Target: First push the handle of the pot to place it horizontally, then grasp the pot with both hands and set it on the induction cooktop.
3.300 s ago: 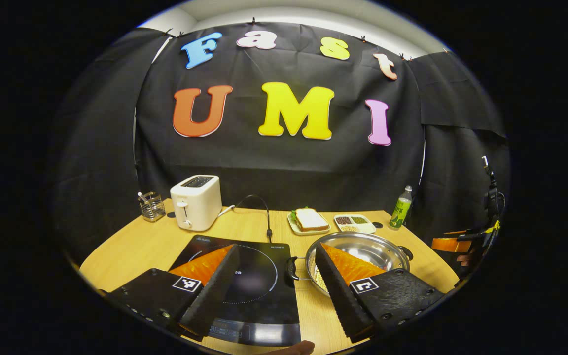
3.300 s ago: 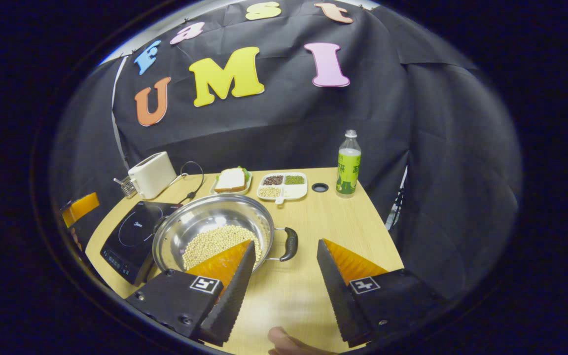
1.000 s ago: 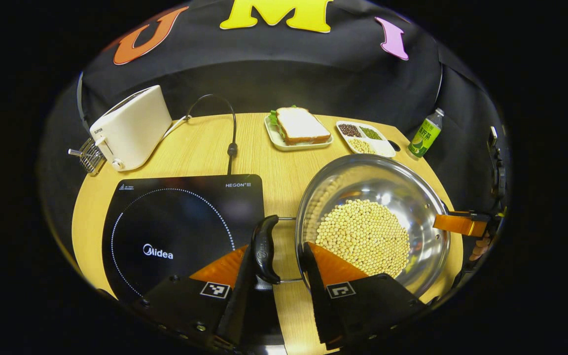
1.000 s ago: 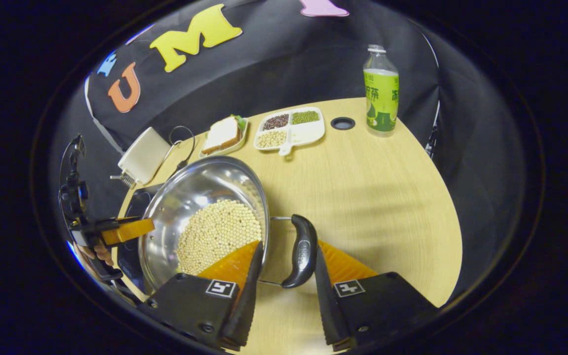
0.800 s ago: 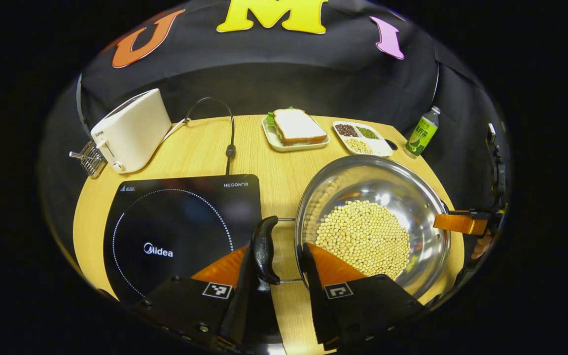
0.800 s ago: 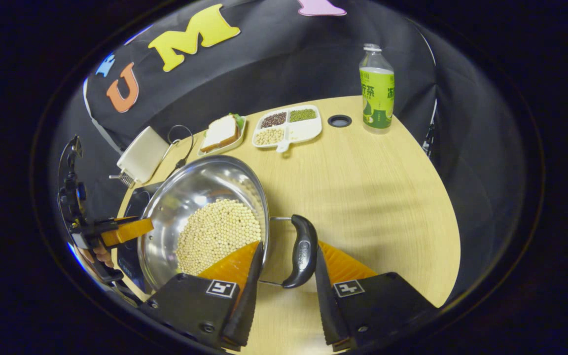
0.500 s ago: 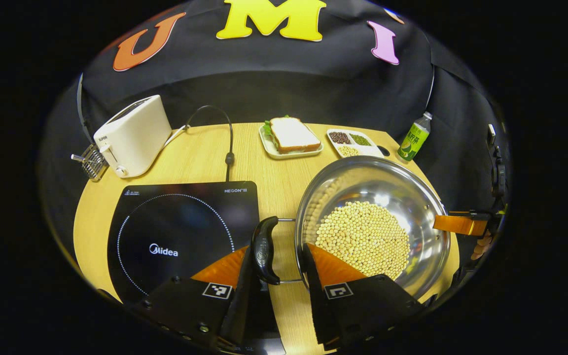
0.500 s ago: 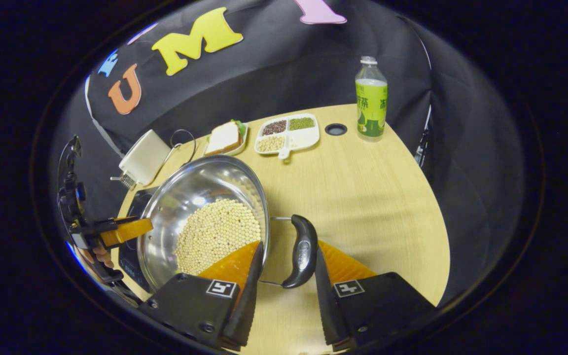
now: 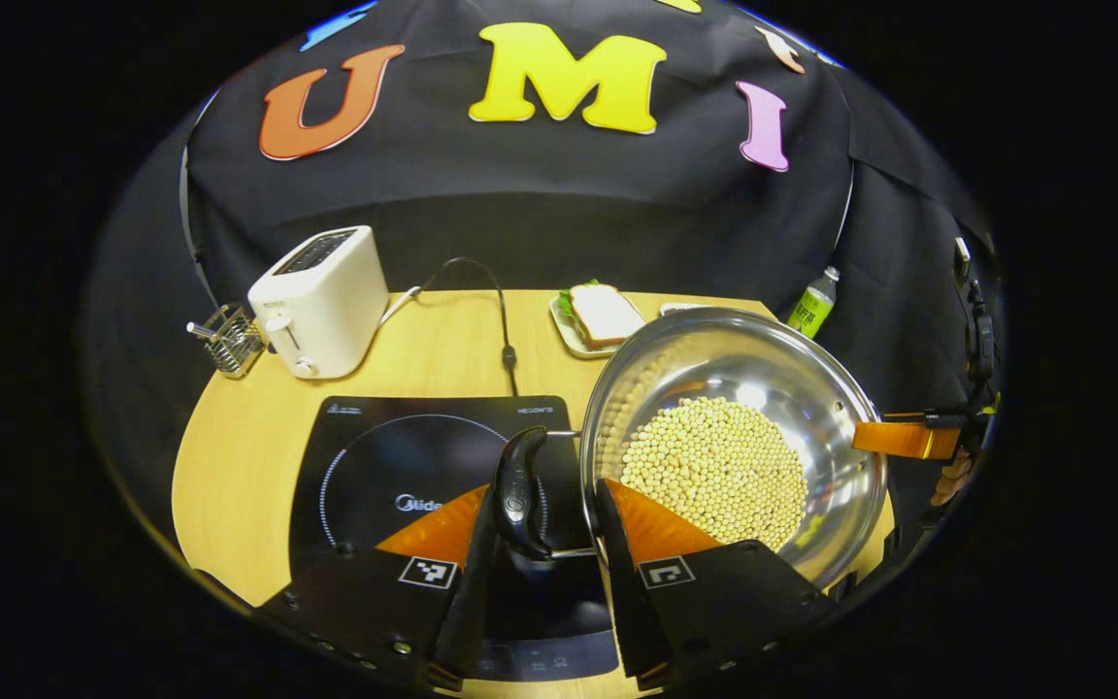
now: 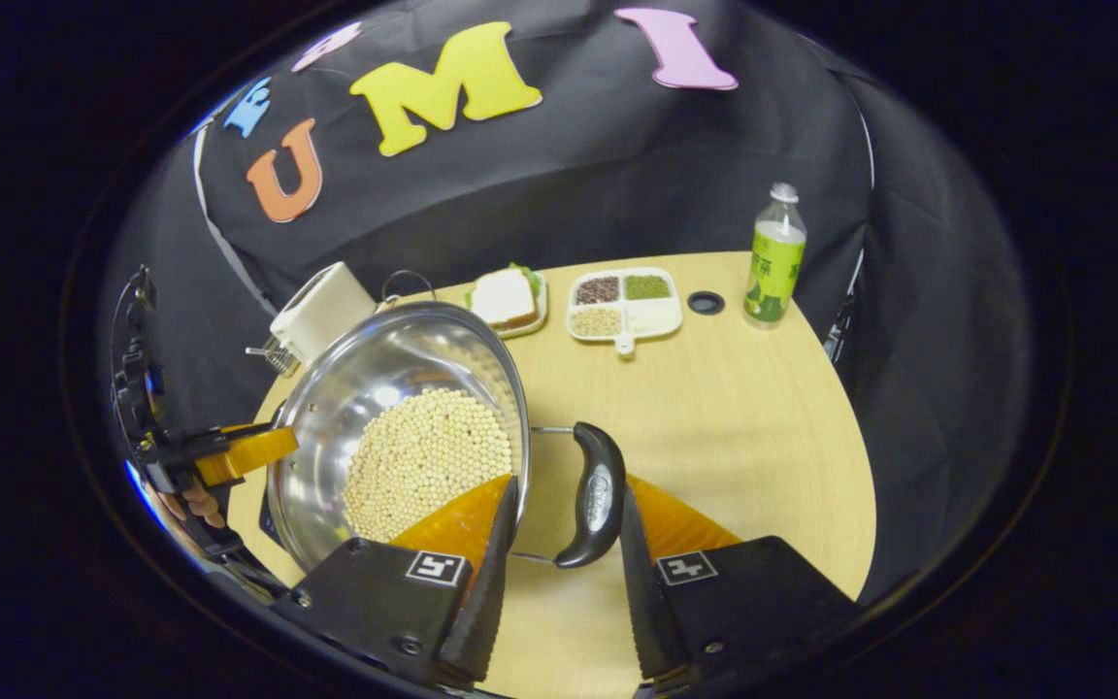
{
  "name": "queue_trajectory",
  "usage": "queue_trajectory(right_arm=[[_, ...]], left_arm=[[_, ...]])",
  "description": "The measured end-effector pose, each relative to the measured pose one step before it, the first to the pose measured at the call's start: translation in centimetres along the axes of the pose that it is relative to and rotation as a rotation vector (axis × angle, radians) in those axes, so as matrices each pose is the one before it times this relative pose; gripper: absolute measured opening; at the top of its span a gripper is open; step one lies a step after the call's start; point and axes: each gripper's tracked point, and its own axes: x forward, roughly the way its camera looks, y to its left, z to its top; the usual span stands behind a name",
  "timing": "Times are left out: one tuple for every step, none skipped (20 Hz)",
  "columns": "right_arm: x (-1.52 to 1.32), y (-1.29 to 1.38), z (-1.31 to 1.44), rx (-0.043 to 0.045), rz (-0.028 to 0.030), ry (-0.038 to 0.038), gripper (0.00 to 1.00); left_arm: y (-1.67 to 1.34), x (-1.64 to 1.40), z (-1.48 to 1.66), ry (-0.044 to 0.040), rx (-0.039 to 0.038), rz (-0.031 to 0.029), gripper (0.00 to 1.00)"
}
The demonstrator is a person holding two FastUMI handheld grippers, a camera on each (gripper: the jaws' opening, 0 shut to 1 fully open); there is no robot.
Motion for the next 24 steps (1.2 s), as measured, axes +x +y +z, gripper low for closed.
queue_trajectory(right_arm=[[-0.045,1.113,0.294,-0.01018,0.00157,-0.00759,0.57],[0.007,1.113,0.207,-0.00638,0.00376,-0.00298,0.58],[0.000,1.201,0.254,-0.00351,0.00559,-0.00328,0.58],[-0.003,1.217,0.253,-0.00432,0.00881,-0.00186,0.58],[0.126,1.098,0.169,-0.00435,0.00785,-0.00184,0.58],[0.059,1.252,0.177,-0.00619,0.00818,-0.00368,0.57],[0.273,1.439,0.084,-0.00672,0.00620,-0.00094,0.57],[0.374,1.164,0.137,-0.00516,0.00543,-0.00290,0.57],[0.412,1.227,-0.027,-0.00870,0.00425,-0.00127,0.57],[0.580,1.240,0.103,-0.00844,0.00316,-0.00310,0.57],[0.736,1.269,-0.021,-0.01044,0.00090,-0.00316,0.57],[0.758,1.035,-0.229,-0.01245,-0.00011,0.00564,0.58],[0.855,0.847,-0.242,-0.00821,-0.00161,0.00635,0.57],[0.927,0.840,-0.173,-0.00271,-0.00095,0.00961,0.57],[0.852,0.903,-0.264,-0.00681,0.00145,0.01028,0.57],[0.912,0.992,-0.151,-0.00329,0.00504,0.01228,0.57],[0.725,0.711,-0.055,-0.00543,0.00473,0.00442,0.57],[0.888,0.778,0.052,-0.00015,0.00482,0.00012,0.57],[0.627,0.498,-0.217,-0.00457,0.00207,0.00944,0.58],[0.739,0.533,-0.053,-0.00219,0.00149,0.00533,0.57],[0.509,0.447,-0.048,-0.00248,0.00005,0.00201,0.57],[0.470,0.233,-0.039,-0.00195,-0.00053,-0.00213,0.57],[0.240,0.394,0.025,0.01148,0.00332,-0.00574,0.57],[0.184,0.211,0.094,0.00177,0.00539,-0.00131,0.57]], left_arm=[[0.936,-0.411,0.085,-0.00678,-0.00576,0.00677,0.53],[1.042,-0.431,0.077,-0.00393,-0.01343,0.00567,0.53],[0.927,-0.537,0.045,-0.00403,-0.00697,0.00361,0.53],[1.012,-0.582,0.231,-0.00907,-0.00729,0.00534,0.53],[1.011,-0.555,0.169,-0.00776,-0.00312,0.00572,0.53],[1.291,-0.434,0.228,-0.00984,-0.00079,0.00727,0.53],[1.239,-0.396,0.065,-0.00460,-0.00567,0.00694,0.53],[1.100,-0.301,-0.070,-0.00384,-0.00889,0.00787,0.53],[1.195,-0.225,-0.019,-0.00509,-0.01077,0.00832,0.53],[1.333,-0.246,-0.072,0.00163,-0.01562,0.01244,0.53],[1.364,0.141,-0.241,-0.00197,-0.01379,0.01501,0.53],[1.294,0.143,-0.203,-0.00168,0.00092,0.01256,0.53],[1.113,0.363,-0.355,0.00335,-0.00457,0.01105,0.53],[1.173,0.485,-0.505,0.00951,-0.01592,0.00874,0.53],[1.018,0.505,-0.480,0.00939,-0.02031,0.00611,0.53],[1.128,0.465,-0.264,0.00748,-0.02064,0.00609,0.53],[0.973,0.398,-0.241,0.01068,-0.01569,0.00391,0.53],[0.749,0.243,-0.145,0.00595,-0.01026,0.00442,0.53],[0.849,0.300,0.004,0.00167,0.00223,0.00588,0.53],[0.772,0.343,0.049,-0.00186,0.00132,0.00590,0.53],[0.569,0.229,-0.181,0.00592,-0.00412,0.00280,0.53],[-0.067,-0.183,-0.191,0.00929,-0.00494,-0.00235,0.53],[-0.240,-0.041,0.059,-0.00228,-0.00477,-0.00225,0.53],[-0.133,-0.294,-0.035,0.00410,-0.00601,-0.00299,0.53]])
